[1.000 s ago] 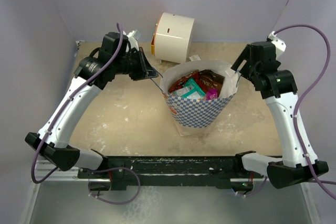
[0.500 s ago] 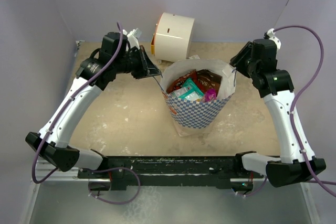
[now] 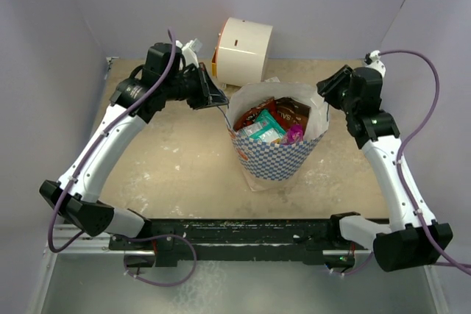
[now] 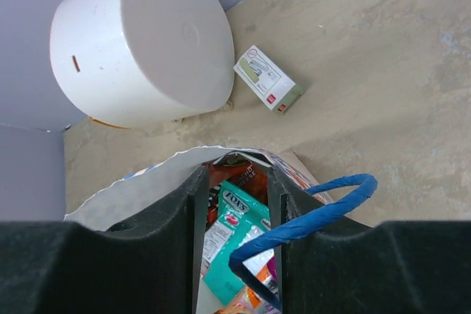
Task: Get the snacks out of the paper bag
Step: Adjust the paper bag at the center of the board, then take out the snack from the paper bag.
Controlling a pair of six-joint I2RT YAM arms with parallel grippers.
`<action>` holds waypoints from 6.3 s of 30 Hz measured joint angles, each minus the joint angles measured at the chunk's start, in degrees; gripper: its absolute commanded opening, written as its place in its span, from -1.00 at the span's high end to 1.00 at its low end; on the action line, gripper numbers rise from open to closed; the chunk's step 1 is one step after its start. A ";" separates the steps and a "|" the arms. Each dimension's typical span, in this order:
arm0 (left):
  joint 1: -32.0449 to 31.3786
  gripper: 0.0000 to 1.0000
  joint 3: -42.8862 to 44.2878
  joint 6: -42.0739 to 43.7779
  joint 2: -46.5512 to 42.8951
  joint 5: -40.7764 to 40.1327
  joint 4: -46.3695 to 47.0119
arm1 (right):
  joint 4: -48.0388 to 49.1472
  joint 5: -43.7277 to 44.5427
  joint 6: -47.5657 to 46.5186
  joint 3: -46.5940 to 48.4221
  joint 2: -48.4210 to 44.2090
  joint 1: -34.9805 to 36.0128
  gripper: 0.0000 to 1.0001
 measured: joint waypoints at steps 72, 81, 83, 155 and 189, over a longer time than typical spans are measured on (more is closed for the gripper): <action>-29.09 0.45 7.17 29.53 4.94 -26.23 5.14 | -1.99 -52.06 0.92 22.88 13.44 -5.38 1.00; -30.16 0.15 -2.93 50.62 11.98 -37.33 22.95 | -4.85 -51.60 0.68 25.68 14.60 -5.38 1.00; -28.98 -0.01 -6.71 54.36 11.89 -36.44 27.89 | -5.55 -51.58 0.55 26.03 15.02 -5.38 1.00; -20.85 1.00 -3.43 73.42 23.67 -25.35 40.85 | -4.70 -50.58 -2.73 27.69 16.74 -5.03 1.00; -23.41 1.00 40.11 51.80 5.42 -24.48 -8.04 | -8.79 -43.41 -4.68 27.91 15.41 -4.68 1.00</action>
